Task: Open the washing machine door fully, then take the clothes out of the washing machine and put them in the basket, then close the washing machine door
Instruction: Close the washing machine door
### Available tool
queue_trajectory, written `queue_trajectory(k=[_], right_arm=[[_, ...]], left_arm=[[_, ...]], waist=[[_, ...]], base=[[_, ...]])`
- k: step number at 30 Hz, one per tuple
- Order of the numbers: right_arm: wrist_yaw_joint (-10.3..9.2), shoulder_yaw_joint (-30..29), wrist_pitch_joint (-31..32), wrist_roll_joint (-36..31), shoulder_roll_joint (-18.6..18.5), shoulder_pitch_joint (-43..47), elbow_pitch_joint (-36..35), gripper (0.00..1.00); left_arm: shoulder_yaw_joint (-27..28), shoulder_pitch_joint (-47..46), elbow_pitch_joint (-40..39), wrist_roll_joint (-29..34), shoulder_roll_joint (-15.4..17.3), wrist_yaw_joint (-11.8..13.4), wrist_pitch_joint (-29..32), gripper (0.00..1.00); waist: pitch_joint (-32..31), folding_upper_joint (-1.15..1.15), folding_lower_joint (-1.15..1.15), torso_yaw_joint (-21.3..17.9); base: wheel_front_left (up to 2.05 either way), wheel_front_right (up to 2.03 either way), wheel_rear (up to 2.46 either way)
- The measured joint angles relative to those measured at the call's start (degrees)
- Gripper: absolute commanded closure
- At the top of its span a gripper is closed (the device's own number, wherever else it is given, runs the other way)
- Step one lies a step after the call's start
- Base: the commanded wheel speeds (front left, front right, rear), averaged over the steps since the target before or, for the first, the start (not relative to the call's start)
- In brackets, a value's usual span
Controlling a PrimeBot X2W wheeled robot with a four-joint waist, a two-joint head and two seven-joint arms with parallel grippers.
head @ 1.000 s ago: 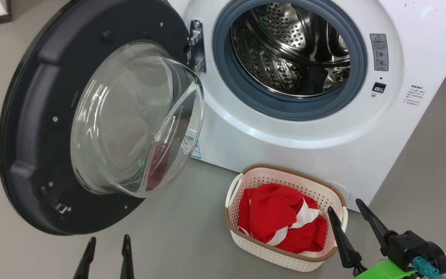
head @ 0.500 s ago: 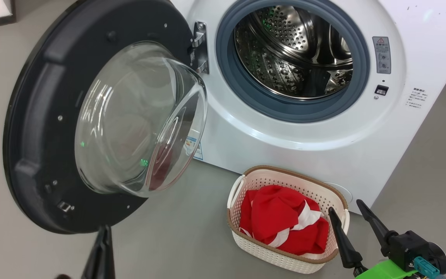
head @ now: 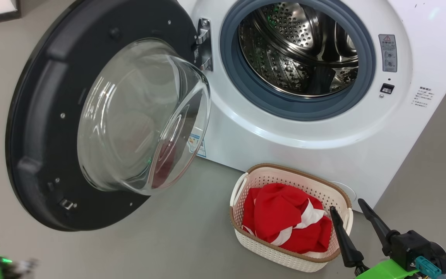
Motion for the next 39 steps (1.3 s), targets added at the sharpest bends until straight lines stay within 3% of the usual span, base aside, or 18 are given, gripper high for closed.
queue_trajectory(k=[4, 10, 19, 32, 39], right_arm=[[0.00, -0.14, -0.05, 0.01, 0.00, -0.01, -0.01, 0.00], [0.00, -0.49, -0.05, 0.04, 0.00, -0.01, -0.02, 0.00], [0.00, -0.59, -0.04, 0.03, 0.00, -0.03, -0.08, 0.00], [0.00, -0.63, 0.13, -0.01, -0.01, -0.04, -0.85, 0.00], [0.00, -0.63, 0.57, -0.01, -0.01, -0.04, -1.07, 0.00]], left_arm=[[6.41, -2.78, 2.09, -5.43, 3.80, -0.36, 1.01, 1.00], [11.47, -7.32, 11.16, -10.74, 8.46, -0.01, 3.63, 1.00], [11.87, -12.57, 26.62, -17.52, 13.43, 1.26, 12.83, 1.00], [6.09, -15.92, 37.98, -18.55, 13.95, 1.55, 21.51, 1.00], [4.82, -16.00, 40.10, -19.87, 13.67, -0.21, 25.30, 1.00]], waist=[[0.23, 0.00, 0.00, -0.14], [0.60, 0.00, 0.00, -0.12], [1.11, 0.00, 0.00, -0.91], [2.06, 0.00, 0.00, -1.94], [1.98, 0.00, 0.00, -2.57]], base=[[0.00, 0.00, 0.00], [0.00, 0.00, 0.00], [0.00, 0.00, 0.00], [0.00, 0.00, 0.00], [0.00, 0.00, 0.00]])
